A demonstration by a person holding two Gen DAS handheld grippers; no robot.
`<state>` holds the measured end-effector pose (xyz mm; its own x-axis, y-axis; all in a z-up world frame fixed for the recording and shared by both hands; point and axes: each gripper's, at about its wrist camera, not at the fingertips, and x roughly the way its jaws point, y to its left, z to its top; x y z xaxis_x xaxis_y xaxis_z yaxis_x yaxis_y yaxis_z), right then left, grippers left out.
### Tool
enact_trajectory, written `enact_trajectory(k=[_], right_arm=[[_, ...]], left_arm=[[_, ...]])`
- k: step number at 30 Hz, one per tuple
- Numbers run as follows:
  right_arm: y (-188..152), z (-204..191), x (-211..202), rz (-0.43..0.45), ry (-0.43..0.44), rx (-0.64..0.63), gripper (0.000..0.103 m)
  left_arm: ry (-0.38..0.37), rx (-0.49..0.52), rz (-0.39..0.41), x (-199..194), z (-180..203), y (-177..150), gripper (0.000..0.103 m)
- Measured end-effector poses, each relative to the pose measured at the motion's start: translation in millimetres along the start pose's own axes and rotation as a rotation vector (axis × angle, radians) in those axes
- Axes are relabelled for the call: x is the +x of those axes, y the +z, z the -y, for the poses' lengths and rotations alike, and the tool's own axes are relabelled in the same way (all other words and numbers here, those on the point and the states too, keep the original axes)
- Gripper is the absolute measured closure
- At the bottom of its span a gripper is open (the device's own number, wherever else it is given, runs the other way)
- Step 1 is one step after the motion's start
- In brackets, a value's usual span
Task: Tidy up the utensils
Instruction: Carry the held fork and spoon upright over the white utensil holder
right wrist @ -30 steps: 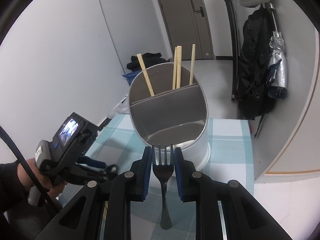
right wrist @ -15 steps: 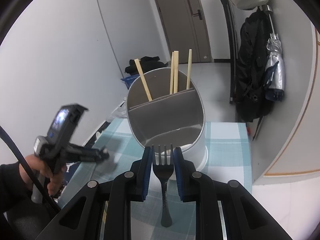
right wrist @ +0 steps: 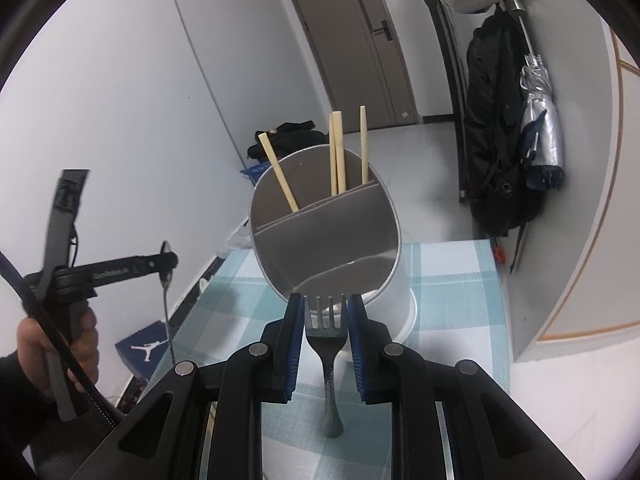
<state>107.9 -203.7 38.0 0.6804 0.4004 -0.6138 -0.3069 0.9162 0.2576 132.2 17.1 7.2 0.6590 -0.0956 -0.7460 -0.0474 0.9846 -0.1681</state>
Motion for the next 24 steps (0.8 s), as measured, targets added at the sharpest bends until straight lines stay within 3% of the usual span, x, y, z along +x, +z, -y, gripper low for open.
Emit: enact_trajectory(k=[17,24], right_arm=[[-7.2,-11.1,-28.9,0.066,-0.009,-0.02,0.082],[3.0,-14.8,-52.6,0.115,0.004,-0.013,0.082]], left_arm=[[-0.157,-0.152,0.208,-60.1,13.0,6.3,0.072],[-0.202,-0.15,0.318,-87.7,31.7,16.3,0.072]])
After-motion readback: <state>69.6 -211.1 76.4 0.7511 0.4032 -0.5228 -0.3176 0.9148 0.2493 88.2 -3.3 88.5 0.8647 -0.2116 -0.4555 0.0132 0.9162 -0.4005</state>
